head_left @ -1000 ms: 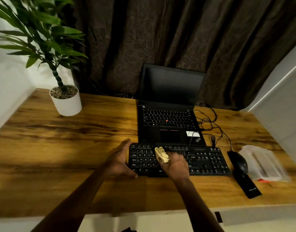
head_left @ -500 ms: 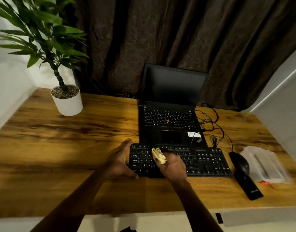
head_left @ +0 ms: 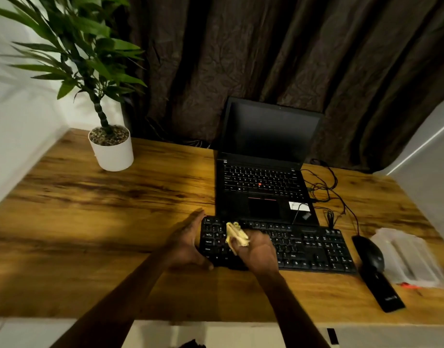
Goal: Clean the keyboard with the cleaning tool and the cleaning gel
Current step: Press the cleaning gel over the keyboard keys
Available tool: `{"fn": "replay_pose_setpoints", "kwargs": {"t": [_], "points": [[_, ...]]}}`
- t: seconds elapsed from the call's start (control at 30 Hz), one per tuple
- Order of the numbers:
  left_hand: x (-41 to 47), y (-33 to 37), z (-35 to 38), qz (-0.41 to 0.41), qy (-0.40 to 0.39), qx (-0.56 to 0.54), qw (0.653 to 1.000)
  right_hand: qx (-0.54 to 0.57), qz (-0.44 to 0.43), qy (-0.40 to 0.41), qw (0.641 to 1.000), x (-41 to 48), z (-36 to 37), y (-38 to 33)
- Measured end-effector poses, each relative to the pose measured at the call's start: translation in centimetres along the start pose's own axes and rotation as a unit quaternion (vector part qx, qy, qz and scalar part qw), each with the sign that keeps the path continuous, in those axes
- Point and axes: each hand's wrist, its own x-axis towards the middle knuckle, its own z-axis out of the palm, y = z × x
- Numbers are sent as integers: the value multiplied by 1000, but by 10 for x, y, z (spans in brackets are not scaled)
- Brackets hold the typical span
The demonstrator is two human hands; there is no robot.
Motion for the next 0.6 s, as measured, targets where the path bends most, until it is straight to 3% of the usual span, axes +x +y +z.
{"fn": "replay_pose_setpoints", "kwargs": {"t": [0.33,0.6], "points": [[1,-1,3,-7,11,-28,1000,1,-81,-32,996,-2,22,-32],[0,-5,2,-7,8,0,1000,25,-77,-39,996,-4,19,-30]]}}
